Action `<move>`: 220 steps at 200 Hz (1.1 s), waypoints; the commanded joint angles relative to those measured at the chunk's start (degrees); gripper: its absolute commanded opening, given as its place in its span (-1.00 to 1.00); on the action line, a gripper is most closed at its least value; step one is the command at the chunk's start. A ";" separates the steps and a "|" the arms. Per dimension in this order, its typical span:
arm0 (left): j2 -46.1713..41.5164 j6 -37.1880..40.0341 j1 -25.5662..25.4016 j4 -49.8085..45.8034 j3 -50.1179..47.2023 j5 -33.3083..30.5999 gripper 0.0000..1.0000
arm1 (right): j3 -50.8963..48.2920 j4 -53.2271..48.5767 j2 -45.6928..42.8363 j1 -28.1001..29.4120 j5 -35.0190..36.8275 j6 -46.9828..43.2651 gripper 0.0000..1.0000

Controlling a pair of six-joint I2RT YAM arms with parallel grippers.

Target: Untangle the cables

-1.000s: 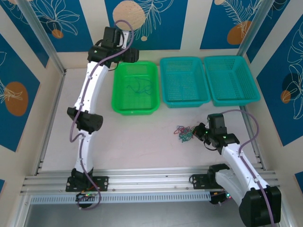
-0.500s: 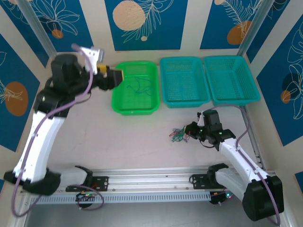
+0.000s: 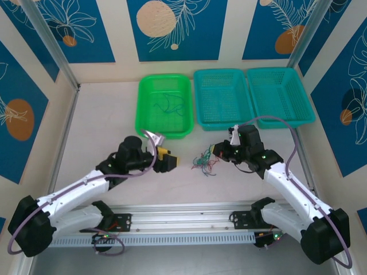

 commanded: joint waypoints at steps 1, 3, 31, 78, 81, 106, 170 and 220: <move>3.09 2.44 -1.69 10.92 -2.84 -2.70 0.48 | 3.29 0.25 -1.28 0.76 1.49 4.95 -1.00; 3.50 2.49 -1.77 11.23 -2.95 -2.53 0.48 | 3.38 0.20 -1.39 0.80 1.57 5.18 -1.00; 9.22 1.42 -3.62 19.93 -5.16 -0.83 0.46 | 4.09 -2.04 -3.21 1.57 7.19 12.42 -1.00; 24.00 -0.24 -9.82 29.27 -1.10 -5.81 0.46 | 0.96 -3.53 -7.22 2.35 16.67 32.48 -1.00; 25.13 -0.35 -10.08 30.10 -0.69 -5.87 0.46 | 1.03 -3.83 -7.20 2.31 16.89 33.27 -1.00; 34.48 -1.27 -10.97 37.14 1.92 -8.33 0.46 | 2.89 -6.52 -6.07 2.37 17.88 36.39 -1.00; 47.25 1.12 -10.84 41.36 8.98 -13.50 0.42 | 5.69 -8.80 -5.77 2.75 17.02 35.83 -1.00; 52.53 -1.17 -10.20 41.89 12.32 -12.66 -0.53 | 6.90 -11.81 -5.68 2.76 19.13 36.33 -1.00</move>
